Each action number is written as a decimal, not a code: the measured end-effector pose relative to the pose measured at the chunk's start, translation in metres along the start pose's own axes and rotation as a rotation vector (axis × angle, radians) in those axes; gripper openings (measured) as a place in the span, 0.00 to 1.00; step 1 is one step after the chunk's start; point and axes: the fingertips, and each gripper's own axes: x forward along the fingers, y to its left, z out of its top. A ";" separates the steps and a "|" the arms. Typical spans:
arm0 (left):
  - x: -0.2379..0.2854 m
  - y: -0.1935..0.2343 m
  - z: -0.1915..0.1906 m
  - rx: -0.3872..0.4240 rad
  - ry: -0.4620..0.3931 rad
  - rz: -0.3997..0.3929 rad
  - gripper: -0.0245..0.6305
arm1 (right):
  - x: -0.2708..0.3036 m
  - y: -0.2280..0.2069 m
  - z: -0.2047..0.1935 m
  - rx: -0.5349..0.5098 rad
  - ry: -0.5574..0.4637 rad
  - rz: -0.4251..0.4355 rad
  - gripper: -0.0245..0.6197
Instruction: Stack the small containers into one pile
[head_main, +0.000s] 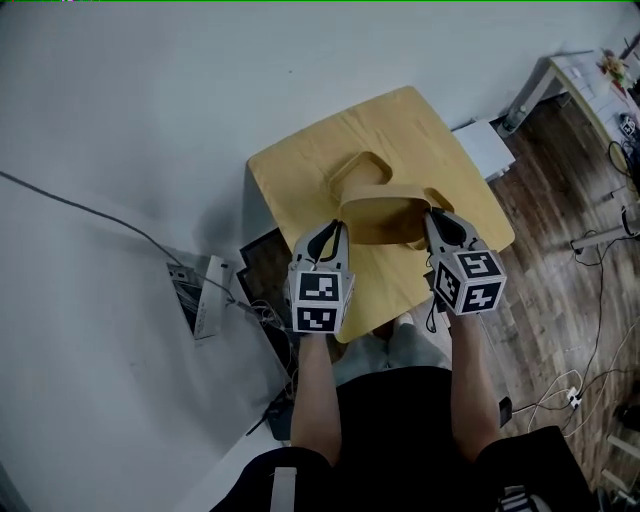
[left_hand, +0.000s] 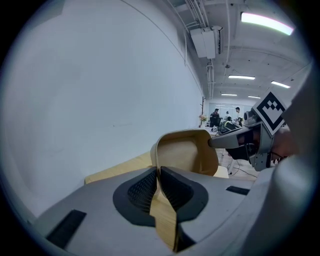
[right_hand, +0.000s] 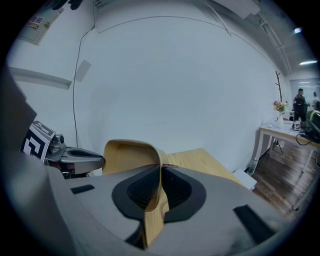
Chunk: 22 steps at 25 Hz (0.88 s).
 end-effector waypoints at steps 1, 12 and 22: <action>-0.002 0.004 -0.001 -0.004 -0.004 0.003 0.08 | 0.002 0.004 0.001 -0.010 -0.002 0.003 0.06; 0.002 0.000 0.001 -0.021 0.000 0.040 0.08 | 0.015 -0.005 0.016 -0.067 -0.019 0.052 0.06; 0.043 -0.057 0.008 -0.088 0.028 0.139 0.08 | 0.022 -0.076 0.023 -0.108 0.008 0.177 0.06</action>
